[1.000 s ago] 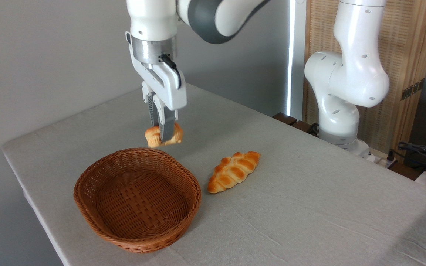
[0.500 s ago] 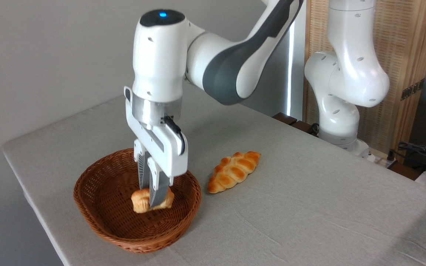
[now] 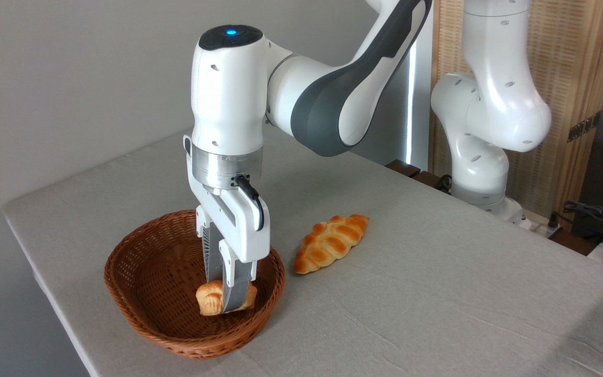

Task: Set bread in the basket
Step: 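Lower the roll into the basket and open the gripper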

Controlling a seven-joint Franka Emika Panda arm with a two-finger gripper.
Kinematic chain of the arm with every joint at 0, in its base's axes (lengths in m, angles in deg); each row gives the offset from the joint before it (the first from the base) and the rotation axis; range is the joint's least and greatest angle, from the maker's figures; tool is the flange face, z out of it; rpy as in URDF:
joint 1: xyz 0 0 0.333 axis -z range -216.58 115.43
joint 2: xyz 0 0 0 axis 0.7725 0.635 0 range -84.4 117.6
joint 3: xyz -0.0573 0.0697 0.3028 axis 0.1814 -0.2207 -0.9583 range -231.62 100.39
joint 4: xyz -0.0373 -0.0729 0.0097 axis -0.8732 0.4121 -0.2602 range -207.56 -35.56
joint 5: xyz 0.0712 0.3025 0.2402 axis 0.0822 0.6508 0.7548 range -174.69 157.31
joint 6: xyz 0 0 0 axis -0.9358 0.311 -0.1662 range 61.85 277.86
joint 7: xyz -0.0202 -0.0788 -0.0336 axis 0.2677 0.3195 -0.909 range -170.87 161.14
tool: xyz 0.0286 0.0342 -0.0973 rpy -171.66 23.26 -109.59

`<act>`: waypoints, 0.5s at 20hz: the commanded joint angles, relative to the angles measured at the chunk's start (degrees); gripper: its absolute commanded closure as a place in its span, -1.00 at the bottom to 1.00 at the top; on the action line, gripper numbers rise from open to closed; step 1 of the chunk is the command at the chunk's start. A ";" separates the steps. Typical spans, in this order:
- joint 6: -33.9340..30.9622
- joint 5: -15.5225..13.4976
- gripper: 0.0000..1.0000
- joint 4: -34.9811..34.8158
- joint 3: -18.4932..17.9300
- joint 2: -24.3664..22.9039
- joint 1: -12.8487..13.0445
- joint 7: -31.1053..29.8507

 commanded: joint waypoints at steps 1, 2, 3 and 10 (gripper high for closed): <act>0.16 0.56 -1.00 0.26 -0.50 -0.06 0.42 0.62; 0.25 0.47 -1.00 0.43 -0.50 -0.23 0.42 0.54; 0.34 0.12 -1.00 0.78 -0.50 -0.49 0.42 0.45; 0.25 -1.82 -1.00 2.37 0.20 -1.02 0.42 -0.61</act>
